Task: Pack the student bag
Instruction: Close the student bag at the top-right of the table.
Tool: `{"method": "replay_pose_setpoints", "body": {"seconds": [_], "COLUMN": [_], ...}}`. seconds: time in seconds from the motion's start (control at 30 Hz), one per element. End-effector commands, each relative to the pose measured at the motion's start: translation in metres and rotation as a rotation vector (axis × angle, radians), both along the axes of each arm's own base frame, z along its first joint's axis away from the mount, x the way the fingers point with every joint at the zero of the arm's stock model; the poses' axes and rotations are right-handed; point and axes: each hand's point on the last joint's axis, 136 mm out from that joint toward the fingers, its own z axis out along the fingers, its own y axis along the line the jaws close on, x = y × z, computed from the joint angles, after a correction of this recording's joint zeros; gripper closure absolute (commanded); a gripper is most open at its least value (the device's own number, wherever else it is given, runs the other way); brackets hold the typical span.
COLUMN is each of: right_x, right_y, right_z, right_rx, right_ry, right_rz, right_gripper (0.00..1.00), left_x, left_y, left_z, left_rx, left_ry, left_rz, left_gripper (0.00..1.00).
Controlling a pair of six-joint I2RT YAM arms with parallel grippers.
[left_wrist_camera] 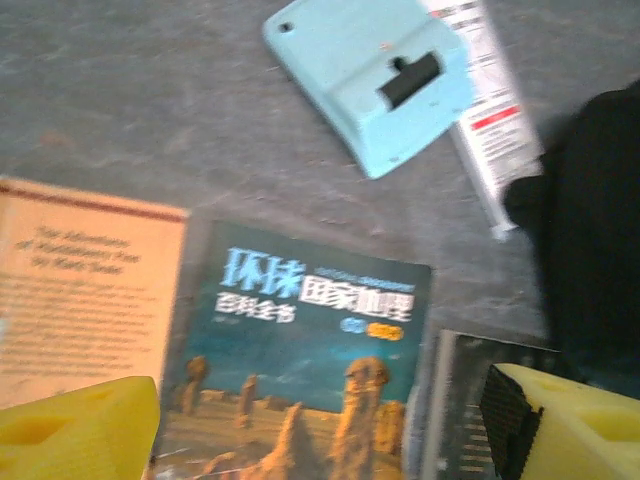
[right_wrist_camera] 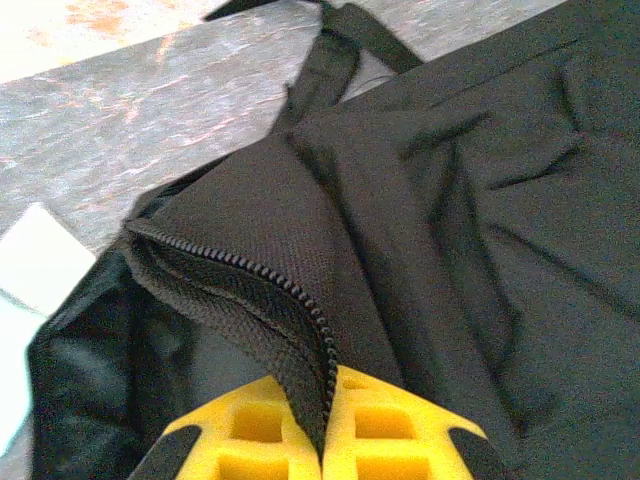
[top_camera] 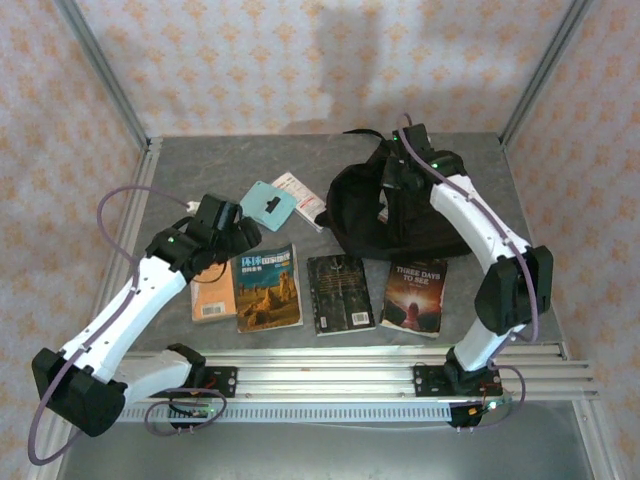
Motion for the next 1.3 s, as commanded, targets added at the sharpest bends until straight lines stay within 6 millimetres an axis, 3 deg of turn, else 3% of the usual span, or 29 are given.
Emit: {"method": "replay_pose_setpoints", "body": {"seconds": [0.0,0.17,0.53,0.57,0.6,0.67,0.77,0.87,0.97,1.2,1.27], "right_x": [-0.002,0.000,0.007,0.008,0.009,0.012,0.020,0.029,0.035,0.049,0.055], "right_y": [-0.023,-0.015,-0.006,-0.003,0.000,0.001,0.011,0.044,0.088,0.190,0.208], "right_z": [0.009,0.009,-0.004,-0.005,-0.004,0.001,0.015,0.027,0.026,-0.002,-0.015], "right_rx": [-0.144,-0.103,-0.092,-0.084,-0.082,-0.102,-0.077,-0.008,0.063,0.214,0.238], "right_ry": [0.001,0.002,0.049,0.055,0.058,0.053,0.010,-0.025,-0.026,0.038,0.069], "right_rz": [-0.052,-0.049,-0.017,-0.008,0.007,0.013,0.051,0.156,0.283,0.508,0.521], "right_gripper": [0.98,0.97,0.92,0.84,0.68,0.46,0.31,0.24,0.20,0.17,0.17], "left_x": [-0.013,0.010,0.054,0.057,0.059,0.062,0.069,0.077,0.085,0.108,0.116], "left_y": [0.026,0.021,0.000,-0.001,-0.002,0.000,0.004,0.008,0.010,0.016,0.019], "left_z": [-0.014,-0.022,-0.036,-0.038,-0.042,-0.047,-0.051,-0.054,-0.061,-0.071,-0.072], "left_rx": [0.085,-0.014,-0.157,-0.177,-0.192,-0.211,-0.246,-0.267,-0.321,-0.405,-0.413], "left_ry": [0.043,0.053,0.103,0.108,0.117,0.121,0.113,0.094,0.097,0.067,0.049], "left_rz": [0.057,0.113,0.138,0.138,0.142,0.159,0.189,0.211,0.241,0.291,0.303], "left_gripper": [0.13,0.05,0.06,0.06,0.06,0.07,0.07,0.07,0.09,0.17,0.20]}}
